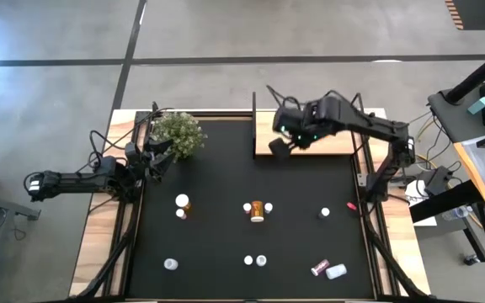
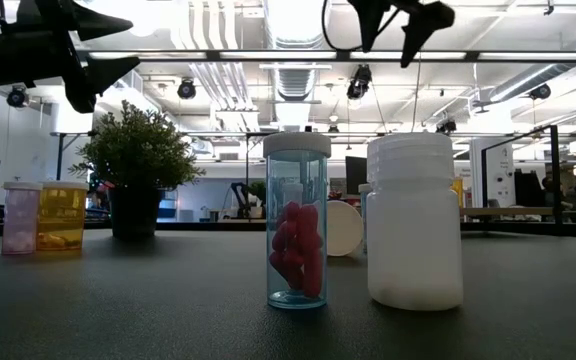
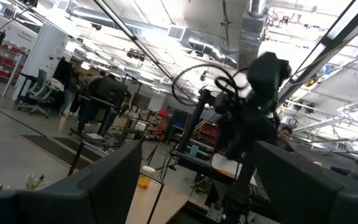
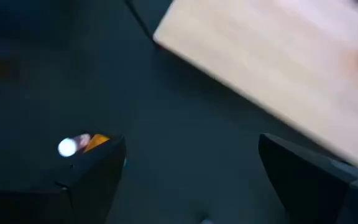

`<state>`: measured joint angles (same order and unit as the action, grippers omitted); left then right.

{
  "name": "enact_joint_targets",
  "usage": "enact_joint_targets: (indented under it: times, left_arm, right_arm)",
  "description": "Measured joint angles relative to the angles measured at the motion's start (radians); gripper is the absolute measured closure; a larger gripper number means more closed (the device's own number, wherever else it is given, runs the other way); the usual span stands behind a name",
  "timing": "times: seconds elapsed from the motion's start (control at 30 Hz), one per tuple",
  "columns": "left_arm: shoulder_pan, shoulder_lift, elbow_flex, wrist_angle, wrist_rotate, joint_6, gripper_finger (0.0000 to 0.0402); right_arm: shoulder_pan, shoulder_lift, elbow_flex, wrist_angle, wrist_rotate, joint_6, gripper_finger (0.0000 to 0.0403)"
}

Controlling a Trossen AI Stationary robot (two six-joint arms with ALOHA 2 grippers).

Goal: Pick and place medicine bottles onto shelf by color
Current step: Put the top right blue pill bottle on the shelf

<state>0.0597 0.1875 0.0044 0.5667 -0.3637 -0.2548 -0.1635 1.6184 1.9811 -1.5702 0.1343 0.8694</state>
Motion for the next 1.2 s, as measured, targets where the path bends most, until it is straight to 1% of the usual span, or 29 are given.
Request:
enact_joint_targets:
  times: [0.23, 0.33, 0.47, 0.63, 0.73, 0.9, 0.97, 1.2]
  left_arm:
    - [0.0, 0.0, 0.0, 0.0, 0.0, 0.0, 0.0107]
    - [0.0, 0.0, 0.0, 0.0, 0.0, 0.0, 0.0107]
    - [0.0, 0.0, 0.0, 0.0, 0.0, 0.0, 0.0107]
    - [0.0, 0.0, 0.0, 0.0, 0.0, 0.0, 0.0107]
    - [0.0, 0.0, 0.0, 0.0, 0.0, 0.0, 0.0107]
    - [0.0, 0.0, 0.0, 0.0, 0.0, 0.0, 0.0107]
    - [0.0, 0.0, 0.0, 0.0, 0.0, 0.0, 0.0107]
    - [0.0, 0.0, 0.0, 0.0, 0.0, 0.0, 0.0107]
  right_arm:
    - [0.119, -0.012, -0.118, 0.0, -0.011, 0.425, 0.0046]
    - [0.16, -0.025, -0.168, -0.001, -0.014, 0.533, 0.0046]
    - [0.198, -0.064, -0.233, -0.001, -0.017, 0.571, 0.0046]
    - [0.238, -0.134, -0.334, -0.002, -0.076, 0.596, 0.0046]
    - [0.271, -0.169, -0.407, -0.001, -0.135, 0.658, 0.0046]
    - [0.336, -0.196, -0.52, -0.001, -0.288, 0.831, 0.0046]
    - [0.363, -0.204, -0.554, 0.0, -0.331, 0.883, 0.0046]
    - [0.439, -0.212, -0.611, 0.0, -0.344, 0.913, 0.0046]
